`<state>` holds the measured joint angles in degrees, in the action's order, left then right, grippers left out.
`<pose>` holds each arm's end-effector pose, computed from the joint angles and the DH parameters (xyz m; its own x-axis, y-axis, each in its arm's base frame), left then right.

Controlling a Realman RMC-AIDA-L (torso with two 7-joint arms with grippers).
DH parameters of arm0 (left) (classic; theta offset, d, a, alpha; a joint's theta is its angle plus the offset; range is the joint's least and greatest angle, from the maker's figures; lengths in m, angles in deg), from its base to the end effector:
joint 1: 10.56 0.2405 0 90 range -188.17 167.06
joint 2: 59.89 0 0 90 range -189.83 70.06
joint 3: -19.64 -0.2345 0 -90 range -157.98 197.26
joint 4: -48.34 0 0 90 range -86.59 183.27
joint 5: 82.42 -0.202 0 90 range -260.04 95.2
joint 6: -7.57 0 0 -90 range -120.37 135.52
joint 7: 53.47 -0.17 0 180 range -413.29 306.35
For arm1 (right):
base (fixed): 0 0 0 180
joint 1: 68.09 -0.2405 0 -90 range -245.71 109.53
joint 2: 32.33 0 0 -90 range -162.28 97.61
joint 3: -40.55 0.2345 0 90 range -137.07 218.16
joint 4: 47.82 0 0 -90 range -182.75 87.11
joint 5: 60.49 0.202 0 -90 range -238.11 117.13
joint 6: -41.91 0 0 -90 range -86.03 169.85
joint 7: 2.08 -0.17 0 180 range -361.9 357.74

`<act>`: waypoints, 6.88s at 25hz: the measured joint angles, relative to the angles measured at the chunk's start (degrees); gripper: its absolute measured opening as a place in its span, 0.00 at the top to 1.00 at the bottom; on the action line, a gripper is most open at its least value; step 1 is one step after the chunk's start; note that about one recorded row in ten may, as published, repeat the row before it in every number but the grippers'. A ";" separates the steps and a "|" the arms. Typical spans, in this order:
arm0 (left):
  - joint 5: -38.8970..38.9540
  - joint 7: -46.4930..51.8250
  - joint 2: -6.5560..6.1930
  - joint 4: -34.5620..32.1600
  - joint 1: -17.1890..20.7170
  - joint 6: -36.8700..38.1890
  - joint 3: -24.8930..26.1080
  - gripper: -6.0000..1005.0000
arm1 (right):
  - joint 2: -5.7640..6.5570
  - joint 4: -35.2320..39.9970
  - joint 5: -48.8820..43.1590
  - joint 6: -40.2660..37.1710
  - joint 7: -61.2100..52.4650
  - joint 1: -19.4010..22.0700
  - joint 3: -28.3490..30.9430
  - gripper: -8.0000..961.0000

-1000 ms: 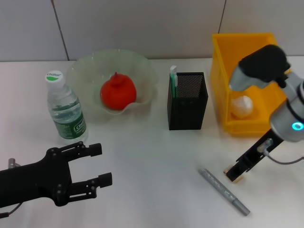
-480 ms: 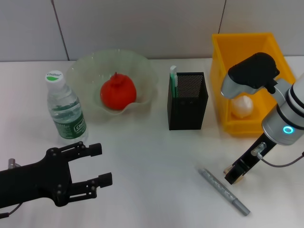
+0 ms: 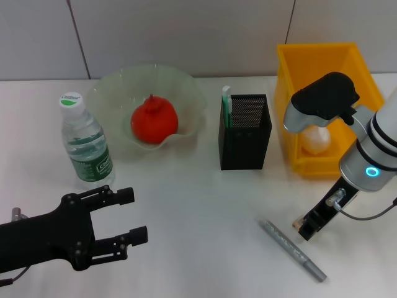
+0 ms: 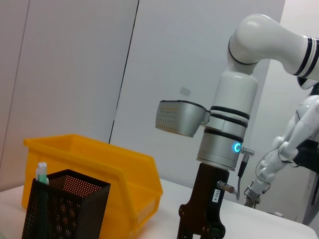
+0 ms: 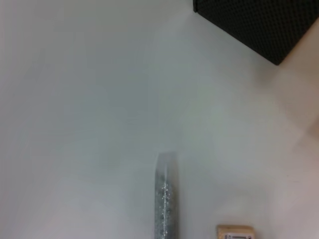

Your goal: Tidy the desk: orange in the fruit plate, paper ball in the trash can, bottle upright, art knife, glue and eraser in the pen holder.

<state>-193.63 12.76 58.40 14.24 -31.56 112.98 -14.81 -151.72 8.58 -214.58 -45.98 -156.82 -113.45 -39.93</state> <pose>-0.2498 0.2544 0.0041 0.7174 0.2444 0.6524 0.3835 -0.9204 -0.0769 0.2007 0.3455 -0.0446 0.5357 -0.7691 0.3486 -0.6213 -0.6386 -0.4541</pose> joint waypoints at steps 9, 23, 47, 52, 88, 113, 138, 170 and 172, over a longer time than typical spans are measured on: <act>0.04 -0.06 0.10 0.00 0.17 0.23 0.00 0.22 | 0.03 -3.14 0.00 1.09 -0.07 -1.73 -0.66 0.63; 0.03 -0.14 0.01 0.48 0.53 0.33 0.20 0.22 | 0.34 12.07 -0.01 -3.72 -0.33 2.04 0.36 0.71; 0.12 -1.46 0.01 2.28 0.45 -0.74 0.53 0.22 | 0.12 19.63 1.34 15.68 3.67 3.18 -0.01 0.64; 0.12 -1.53 0.00 2.28 0.34 -1.01 0.53 0.22 | 0.10 17.45 3.95 18.26 5.21 2.85 -0.44 0.63; -0.68 -3.76 -0.33 2.00 0.61 0.83 -5.01 0.22 | -0.38 8.80 1.24 -5.17 -5.54 -5.17 -6.34 0.27; -0.85 -4.54 -0.31 2.21 1.31 -1.42 -5.06 0.22 | -0.44 -4.32 6.27 3.17 -6.38 -8.44 -12.90 0.35; -0.45 -4.47 -0.33 1.80 1.00 -1.79 -4.57 0.21 | -0.31 -7.40 7.90 5.67 -6.09 -10.03 -15.15 0.85; -0.04 -3.83 0.01 2.57 1.18 -4.08 -4.25 0.21 | 0.11 25.46 20.02 28.88 19.25 8.11 -1.41 0.86; -0.04 -3.83 0.02 2.80 1.22 -4.12 -4.01 0.21 | 0.13 24.66 20.01 29.25 19.58 8.00 -1.40 0.86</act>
<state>-193.67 8.93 58.42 17.04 -30.34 108.87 -18.83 -151.59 33.24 -194.57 -16.73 -137.24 -105.45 -41.33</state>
